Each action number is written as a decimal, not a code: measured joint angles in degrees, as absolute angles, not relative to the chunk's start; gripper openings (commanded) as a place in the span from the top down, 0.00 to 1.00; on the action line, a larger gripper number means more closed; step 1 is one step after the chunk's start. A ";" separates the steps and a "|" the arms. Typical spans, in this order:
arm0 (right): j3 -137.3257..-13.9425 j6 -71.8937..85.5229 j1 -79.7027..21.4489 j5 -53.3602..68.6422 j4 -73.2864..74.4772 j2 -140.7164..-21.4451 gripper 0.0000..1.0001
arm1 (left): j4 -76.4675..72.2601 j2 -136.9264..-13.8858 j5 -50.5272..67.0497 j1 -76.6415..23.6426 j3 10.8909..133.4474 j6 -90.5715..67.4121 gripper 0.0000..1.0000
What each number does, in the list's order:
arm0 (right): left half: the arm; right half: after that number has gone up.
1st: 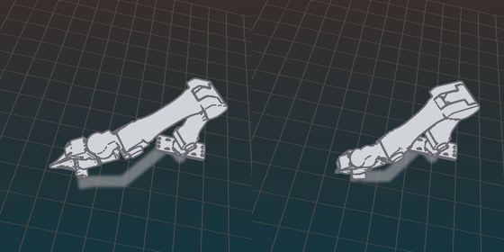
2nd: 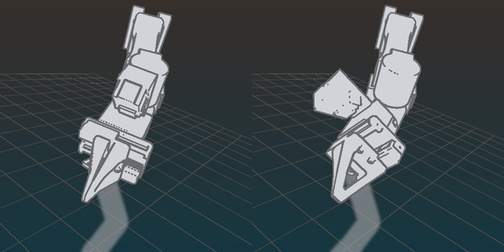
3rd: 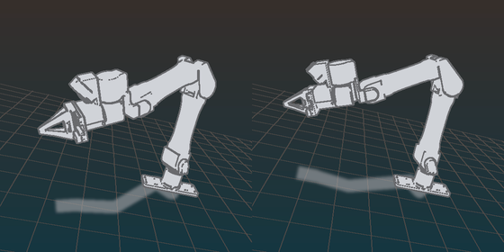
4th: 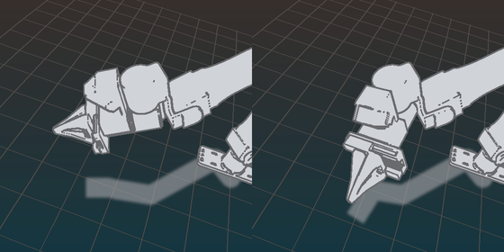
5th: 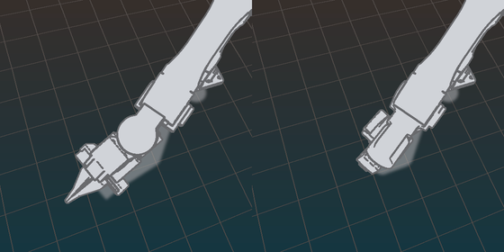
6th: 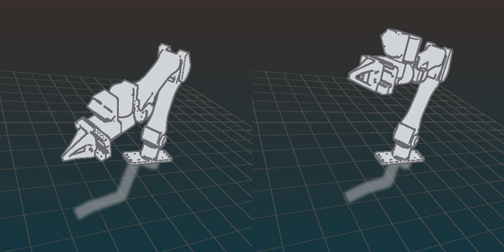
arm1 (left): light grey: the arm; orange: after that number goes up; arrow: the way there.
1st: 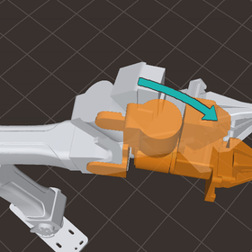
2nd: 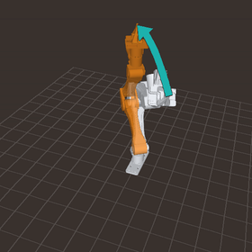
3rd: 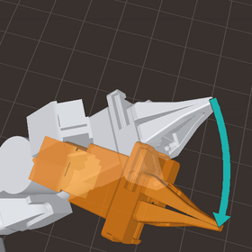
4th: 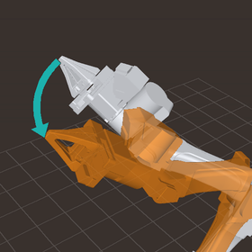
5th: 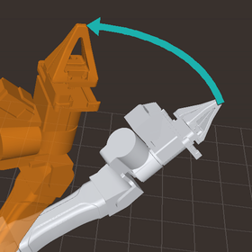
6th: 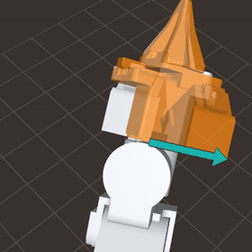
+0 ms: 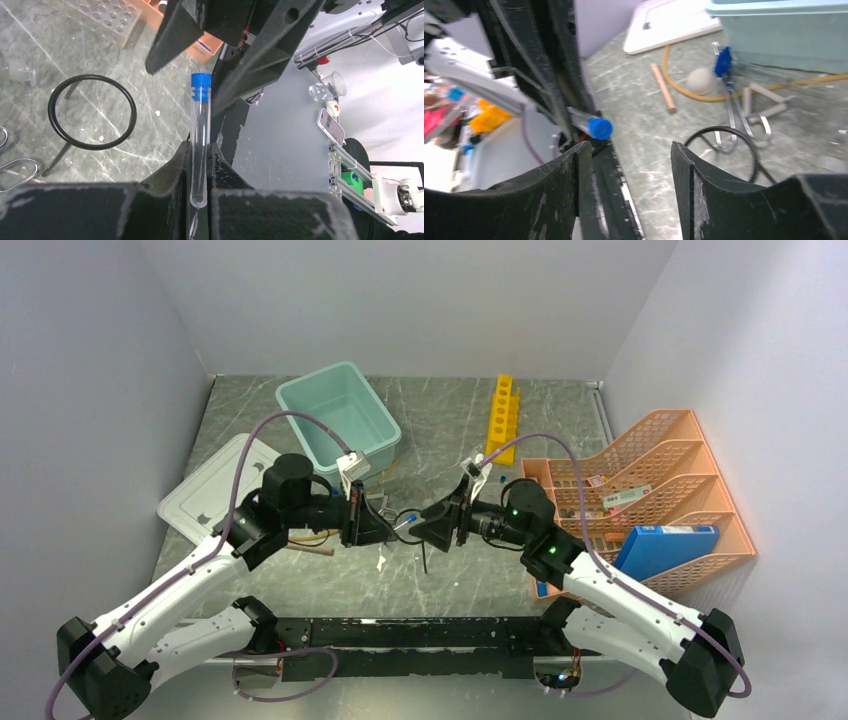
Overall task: Organize the chemistry lab equipment
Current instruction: Pick up the test tube at the center of the board, then insert the test tube into the slot of the test tube rack.
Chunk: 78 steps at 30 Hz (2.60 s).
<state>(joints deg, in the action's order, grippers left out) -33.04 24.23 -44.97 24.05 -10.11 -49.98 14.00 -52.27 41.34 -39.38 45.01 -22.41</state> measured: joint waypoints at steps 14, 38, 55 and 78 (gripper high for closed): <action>-31.38 38.96 -43.48 37.10 -25.56 -51.77 0.40 | 3.68 -52.23 45.69 -39.40 41.58 -28.12 0.95; -30.09 44.60 -42.94 35.05 -29.30 -50.94 0.63 | 0.47 -51.46 48.31 -39.40 41.43 -28.86 0.95; -28.82 47.64 -42.76 34.09 -31.81 -50.50 0.86 | 0.23 -50.78 49.58 -39.40 40.58 -28.42 0.95; -30.26 42.46 -42.70 30.20 -21.65 -47.03 1.00 | 8.64 -51.09 39.44 -39.48 43.59 -26.48 0.26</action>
<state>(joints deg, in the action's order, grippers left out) -30.26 42.46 -42.70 30.20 -21.65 -47.03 8.64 -51.09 39.44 -39.48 43.59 -26.48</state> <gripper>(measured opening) 0.059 0.727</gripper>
